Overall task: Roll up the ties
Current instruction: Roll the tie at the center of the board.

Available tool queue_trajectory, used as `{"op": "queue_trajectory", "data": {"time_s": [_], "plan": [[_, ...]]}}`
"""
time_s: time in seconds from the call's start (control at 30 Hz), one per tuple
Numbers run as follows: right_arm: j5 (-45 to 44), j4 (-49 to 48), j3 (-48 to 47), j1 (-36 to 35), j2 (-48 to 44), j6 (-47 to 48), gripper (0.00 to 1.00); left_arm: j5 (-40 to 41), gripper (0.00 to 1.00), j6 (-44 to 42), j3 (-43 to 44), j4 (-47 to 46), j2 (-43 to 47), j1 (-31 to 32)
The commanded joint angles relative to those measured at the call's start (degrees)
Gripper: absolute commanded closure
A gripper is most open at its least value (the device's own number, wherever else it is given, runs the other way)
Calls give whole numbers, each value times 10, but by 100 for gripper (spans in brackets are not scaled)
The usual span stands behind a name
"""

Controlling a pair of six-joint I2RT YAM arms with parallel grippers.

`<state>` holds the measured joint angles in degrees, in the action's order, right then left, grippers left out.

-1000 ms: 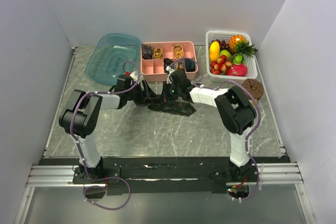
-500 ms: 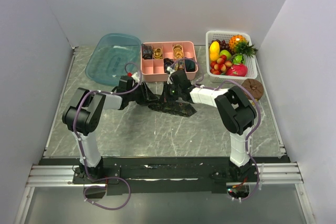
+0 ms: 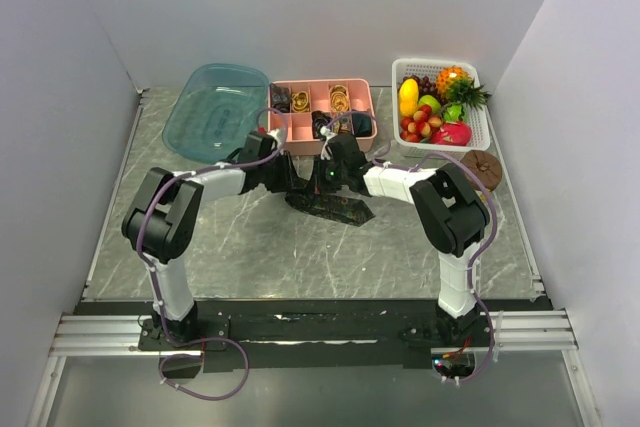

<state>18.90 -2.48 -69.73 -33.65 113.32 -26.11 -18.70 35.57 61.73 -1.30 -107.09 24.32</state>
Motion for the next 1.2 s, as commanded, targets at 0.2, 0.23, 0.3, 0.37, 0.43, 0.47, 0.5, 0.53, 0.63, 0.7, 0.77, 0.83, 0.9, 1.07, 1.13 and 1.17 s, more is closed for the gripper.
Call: {"op": "queue_trajectory", "data": {"time_s": [0.2, 0.23, 0.3, 0.37, 0.43, 0.47, 0.5, 0.53, 0.63, 0.7, 0.77, 0.83, 0.9, 1.07, 1.13, 1.17], "plan": [[42, -32, 15, -3, 13, -24, 100, 179, 89, -109, 159, 252, 5, 94], [45, -36, 21, 2, 7, -25, 100, 185, 89, -116, 167, 279, -3, 104], [56, -53, 33, 9, -9, -34, 100, 244, 89, -124, 189, 305, -11, 114], [67, -68, 57, 22, -20, -47, 100, 288, 89, -128, 206, 335, -21, 128], [82, -96, 91, 33, -44, -58, 100, 315, 89, -130, 214, 352, -29, 139], [86, -103, 101, 44, -53, -68, 100, 339, 89, -131, 222, 368, -30, 144], [95, -114, 113, 50, -62, -73, 100, 352, 89, -131, 226, 375, -35, 149], [98, -124, 138, 55, -81, -78, 100, 365, 89, -128, 231, 382, -43, 160], [112, -153, 173, 76, -114, -95, 100, 420, 89, -124, 247, 411, -62, 186], [114, -155, 183, 85, -131, -97, 100, 451, 89, -119, 258, 426, -73, 200], [110, -145, 188, 87, -139, -91, 100, 466, 89, -115, 266, 432, -87, 217], [108, -141, 195, 89, -142, -89, 100, 484, 89, -106, 270, 441, -101, 232], [108, -145, 201, 90, -139, -93, 100, 496, 89, -96, 281, 449, -109, 241], [98, -126, 214, 107, -140, -97, 100, 534, 88, -82, 305, 468, -132, 277], [94, -124, 226, 114, -145, -101, 100, 535, 87, -76, 311, 471, -142, 287], [96, -130, 231, 125, -147, -103, 100, 533, 87, -76, 315, 472, -145, 289]]}}
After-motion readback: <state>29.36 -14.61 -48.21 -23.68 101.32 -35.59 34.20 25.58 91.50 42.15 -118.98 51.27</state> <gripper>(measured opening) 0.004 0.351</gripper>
